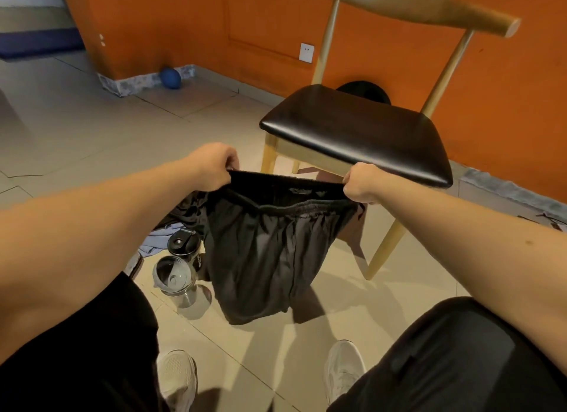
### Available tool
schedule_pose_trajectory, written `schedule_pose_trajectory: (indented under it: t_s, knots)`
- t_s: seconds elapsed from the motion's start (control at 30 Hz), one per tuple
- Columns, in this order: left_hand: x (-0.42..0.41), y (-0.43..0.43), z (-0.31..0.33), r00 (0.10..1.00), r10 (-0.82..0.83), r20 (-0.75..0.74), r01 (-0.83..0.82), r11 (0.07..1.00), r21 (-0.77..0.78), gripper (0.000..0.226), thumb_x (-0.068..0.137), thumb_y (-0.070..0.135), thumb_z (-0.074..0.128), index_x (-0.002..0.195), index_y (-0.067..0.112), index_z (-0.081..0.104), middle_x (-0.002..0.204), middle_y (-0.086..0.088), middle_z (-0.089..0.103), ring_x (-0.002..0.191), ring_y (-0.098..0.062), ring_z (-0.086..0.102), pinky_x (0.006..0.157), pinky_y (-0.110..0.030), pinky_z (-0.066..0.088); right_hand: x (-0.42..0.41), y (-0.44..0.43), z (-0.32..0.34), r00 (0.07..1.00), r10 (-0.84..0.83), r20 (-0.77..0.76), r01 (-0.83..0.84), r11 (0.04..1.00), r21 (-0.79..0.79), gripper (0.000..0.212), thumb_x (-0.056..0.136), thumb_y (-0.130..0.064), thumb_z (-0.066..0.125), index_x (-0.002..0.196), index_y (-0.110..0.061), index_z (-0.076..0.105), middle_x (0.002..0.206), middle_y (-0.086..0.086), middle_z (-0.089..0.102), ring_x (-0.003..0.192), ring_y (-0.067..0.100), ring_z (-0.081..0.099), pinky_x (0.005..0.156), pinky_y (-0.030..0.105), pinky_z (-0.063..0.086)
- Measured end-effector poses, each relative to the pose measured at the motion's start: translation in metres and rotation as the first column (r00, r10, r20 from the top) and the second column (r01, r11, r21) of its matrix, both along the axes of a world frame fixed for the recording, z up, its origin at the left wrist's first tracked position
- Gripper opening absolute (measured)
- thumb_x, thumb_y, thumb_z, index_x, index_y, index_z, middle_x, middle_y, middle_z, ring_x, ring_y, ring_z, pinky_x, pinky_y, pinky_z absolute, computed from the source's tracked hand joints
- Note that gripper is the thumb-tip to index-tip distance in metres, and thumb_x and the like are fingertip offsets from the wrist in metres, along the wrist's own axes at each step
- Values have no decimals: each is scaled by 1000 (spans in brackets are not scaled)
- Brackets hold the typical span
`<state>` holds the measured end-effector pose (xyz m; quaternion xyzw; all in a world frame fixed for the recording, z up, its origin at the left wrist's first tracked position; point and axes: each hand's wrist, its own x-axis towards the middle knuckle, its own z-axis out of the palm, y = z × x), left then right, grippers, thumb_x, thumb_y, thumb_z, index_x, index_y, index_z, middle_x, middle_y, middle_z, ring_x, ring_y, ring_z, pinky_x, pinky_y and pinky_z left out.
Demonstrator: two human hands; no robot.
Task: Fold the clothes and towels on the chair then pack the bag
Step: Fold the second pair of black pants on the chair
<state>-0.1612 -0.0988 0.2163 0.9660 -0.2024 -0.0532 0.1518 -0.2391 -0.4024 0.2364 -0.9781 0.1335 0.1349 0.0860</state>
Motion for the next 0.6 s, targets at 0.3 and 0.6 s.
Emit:
schedule_pose_trajectory:
  t_s: [0.3, 0.6]
  knots:
    - [-13, -7, 5, 852, 354, -386, -480, 822, -306, 22, 103, 18, 54, 101, -4, 60, 83, -18, 71, 61, -31, 69, 64, -41, 64, 2, 15, -6, 954, 298, -26, -295, 952, 79, 39, 79, 4, 54, 105, -14, 76, 101, 13, 75, 98, 35, 67, 85, 52, 59]
    - [-4, -24, 7, 769, 181, -613, -575, 615, -539, 29, 89, 1, 74, 114, 3, 61, 114, -13, 65, 102, -27, 67, 90, -39, 60, 1, 38, -10, 989, 138, -56, -131, 985, 114, 38, 101, -43, 60, 87, -8, 64, 86, 7, 61, 79, 29, 65, 56, 31, 49]
